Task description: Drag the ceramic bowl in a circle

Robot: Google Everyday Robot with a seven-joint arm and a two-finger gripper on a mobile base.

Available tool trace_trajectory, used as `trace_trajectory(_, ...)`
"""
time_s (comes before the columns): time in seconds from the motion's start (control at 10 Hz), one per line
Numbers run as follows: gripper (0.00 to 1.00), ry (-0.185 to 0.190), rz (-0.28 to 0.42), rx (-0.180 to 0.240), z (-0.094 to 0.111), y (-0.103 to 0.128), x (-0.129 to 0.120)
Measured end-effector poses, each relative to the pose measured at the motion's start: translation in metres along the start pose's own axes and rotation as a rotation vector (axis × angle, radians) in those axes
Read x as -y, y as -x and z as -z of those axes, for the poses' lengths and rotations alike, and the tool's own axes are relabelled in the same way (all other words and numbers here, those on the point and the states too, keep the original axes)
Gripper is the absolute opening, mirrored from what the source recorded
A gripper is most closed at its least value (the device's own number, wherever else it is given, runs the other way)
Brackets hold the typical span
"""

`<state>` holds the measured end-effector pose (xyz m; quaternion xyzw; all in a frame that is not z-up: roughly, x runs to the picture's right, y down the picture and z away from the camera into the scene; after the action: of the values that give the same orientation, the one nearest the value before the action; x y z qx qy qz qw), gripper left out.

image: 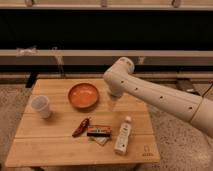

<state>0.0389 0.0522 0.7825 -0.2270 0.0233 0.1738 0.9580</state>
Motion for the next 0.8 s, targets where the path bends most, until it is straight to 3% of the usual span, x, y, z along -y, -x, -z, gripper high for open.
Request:
trace_trajectory(0.2, 0.80, 0.022, 0.086, 0.008, -0.021, 0.040, -0.002)
trace_trajectory(0.4, 0.80, 0.050, 0.156, 0.010, -0.043, 0.064, -0.004)
trace_trajectory(0.8, 0.80, 0.095, 0.256, -0.005, -0.075, 0.086, -0.017)
